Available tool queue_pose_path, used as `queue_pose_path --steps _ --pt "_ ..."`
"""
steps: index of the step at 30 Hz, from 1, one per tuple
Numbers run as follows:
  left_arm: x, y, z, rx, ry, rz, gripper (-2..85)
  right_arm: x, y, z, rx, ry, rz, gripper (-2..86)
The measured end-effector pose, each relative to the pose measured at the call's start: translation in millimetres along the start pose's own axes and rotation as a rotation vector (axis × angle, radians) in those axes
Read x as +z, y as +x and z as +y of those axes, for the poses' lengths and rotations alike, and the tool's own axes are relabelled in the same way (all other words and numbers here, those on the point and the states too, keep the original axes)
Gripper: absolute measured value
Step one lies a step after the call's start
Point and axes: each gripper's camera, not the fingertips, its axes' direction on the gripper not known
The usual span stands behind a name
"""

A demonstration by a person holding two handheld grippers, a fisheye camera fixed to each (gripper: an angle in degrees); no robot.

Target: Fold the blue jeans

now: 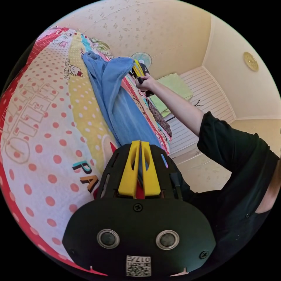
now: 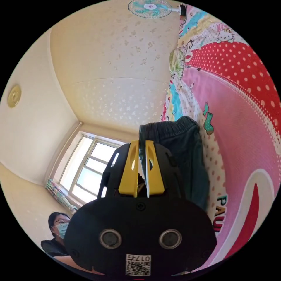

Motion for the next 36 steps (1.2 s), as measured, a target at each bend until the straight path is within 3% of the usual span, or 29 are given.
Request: queue_pose_path --steps 3,7,15,23,25,29,33,36 --pt "0 -3 -5 0.000 0.001 0.013 -1.0 44 -21 -17 -0.043 -0.027 0.011 1.5" --pt "-1 -8 -13 -0.008 0.012 0.030 -1.0 96 -2 -18 0.029 0.039 -0.141 0.9" --pt "-3 -17 -32 -0.013 0.027 0.065 1.7 122 37 14 0.105 -0.147 -0.127 0.7" --pt "-23 -32 -46 -0.130 0.153 0.031 9.9 -1 0 114 -0.142 -0.786 0.414 2.1" --pt "-30 -34 -46 -0.176 0.187 -0.007 9.9 -50 -9 145 -0.148 -0.821 0.464 3.1" --pt "-29 -37 -48 -0.287 0.094 -0.032 8.5 -174 -21 202 0.020 -0.626 0.339 8.0" --pt "-11 -31 -52 -0.300 -0.040 0.070 11.2 -223 -35 252 0.021 -0.637 0.322 9.4" --pt "7 -21 -60 -0.279 -0.117 0.025 10.8 -224 -43 281 -0.016 -0.677 0.292 11.2"
